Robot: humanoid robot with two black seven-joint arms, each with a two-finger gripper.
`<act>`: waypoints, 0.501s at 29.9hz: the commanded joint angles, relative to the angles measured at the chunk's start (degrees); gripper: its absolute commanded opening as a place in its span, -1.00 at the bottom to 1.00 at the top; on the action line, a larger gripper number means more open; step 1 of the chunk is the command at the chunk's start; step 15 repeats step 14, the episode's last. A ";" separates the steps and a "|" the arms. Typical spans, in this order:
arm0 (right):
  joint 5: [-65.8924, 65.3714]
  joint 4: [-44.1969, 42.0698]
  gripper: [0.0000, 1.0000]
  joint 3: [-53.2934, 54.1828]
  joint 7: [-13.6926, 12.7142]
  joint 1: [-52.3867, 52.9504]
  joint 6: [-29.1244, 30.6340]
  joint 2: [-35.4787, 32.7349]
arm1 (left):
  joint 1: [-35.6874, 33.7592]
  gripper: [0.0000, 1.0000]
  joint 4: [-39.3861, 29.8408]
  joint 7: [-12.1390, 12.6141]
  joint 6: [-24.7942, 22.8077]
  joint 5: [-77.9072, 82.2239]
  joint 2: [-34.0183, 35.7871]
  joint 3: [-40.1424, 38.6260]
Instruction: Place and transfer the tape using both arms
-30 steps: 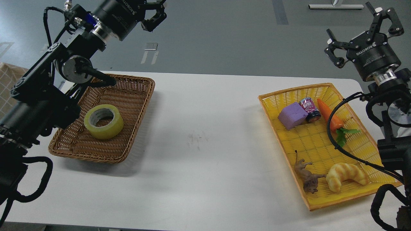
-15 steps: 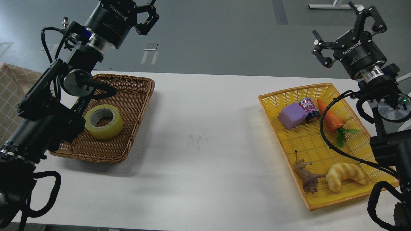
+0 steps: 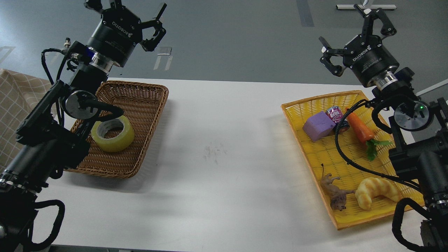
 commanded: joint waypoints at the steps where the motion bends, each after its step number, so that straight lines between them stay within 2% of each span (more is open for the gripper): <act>1: -0.04 -0.03 1.00 -0.63 0.00 0.25 0.00 0.39 | 1.62 0.96 0.02 0.03 0.00 0.17 -0.47 -0.04; 15: 0.14 0.40 1.00 -0.55 0.09 0.16 0.00 1.53 | 1.71 0.96 0.82 0.03 0.00 -0.09 -1.17 -0.21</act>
